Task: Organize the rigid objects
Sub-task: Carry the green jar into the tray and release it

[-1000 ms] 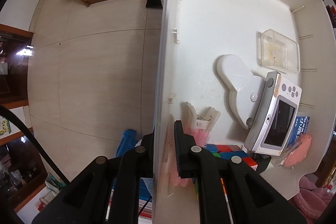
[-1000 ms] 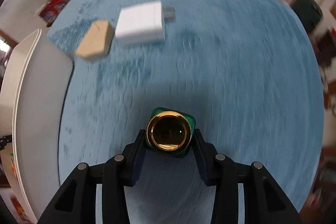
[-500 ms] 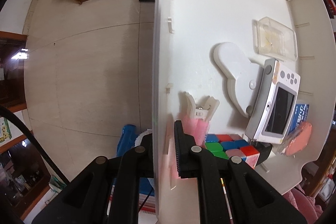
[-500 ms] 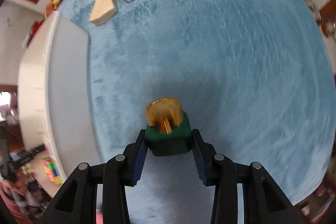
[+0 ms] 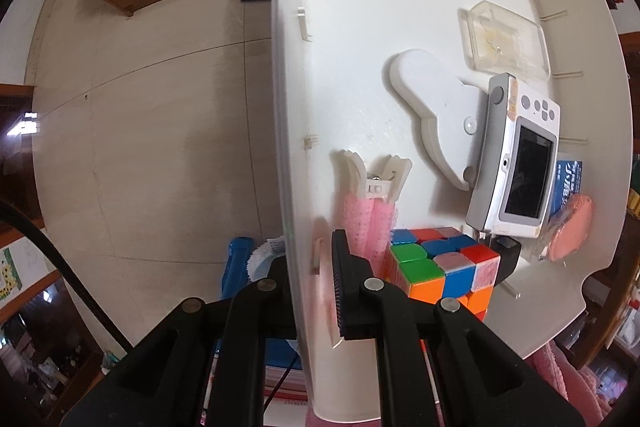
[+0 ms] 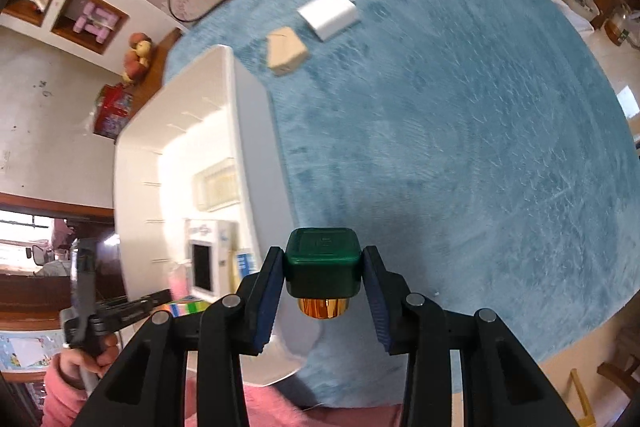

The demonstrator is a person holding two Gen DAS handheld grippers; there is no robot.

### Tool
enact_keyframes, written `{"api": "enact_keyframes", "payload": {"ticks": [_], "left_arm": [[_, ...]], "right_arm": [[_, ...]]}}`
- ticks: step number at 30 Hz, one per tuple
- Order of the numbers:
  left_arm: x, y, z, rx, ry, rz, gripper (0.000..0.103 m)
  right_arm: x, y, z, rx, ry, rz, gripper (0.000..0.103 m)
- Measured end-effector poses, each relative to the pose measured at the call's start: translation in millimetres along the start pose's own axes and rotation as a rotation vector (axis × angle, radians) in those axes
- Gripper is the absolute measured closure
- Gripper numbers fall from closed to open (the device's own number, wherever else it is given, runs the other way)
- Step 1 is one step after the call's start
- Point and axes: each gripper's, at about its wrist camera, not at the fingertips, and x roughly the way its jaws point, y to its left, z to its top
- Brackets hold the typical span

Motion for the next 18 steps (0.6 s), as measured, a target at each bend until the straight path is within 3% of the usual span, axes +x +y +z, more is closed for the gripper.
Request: {"api": "enact_keyframes", "payload": {"ticks": [9, 18], "left_arm": [[2, 12, -13, 0.005, -0.014, -0.05, 0.093], [2, 16, -8, 0.019, -0.021, -0.062, 0.093]], "right_arm": [[-11, 57, -21, -0.155, -0.044, 0.002, 0.063], [6, 113, -48, -0.334, -0.029, -0.004, 0.063]]}}
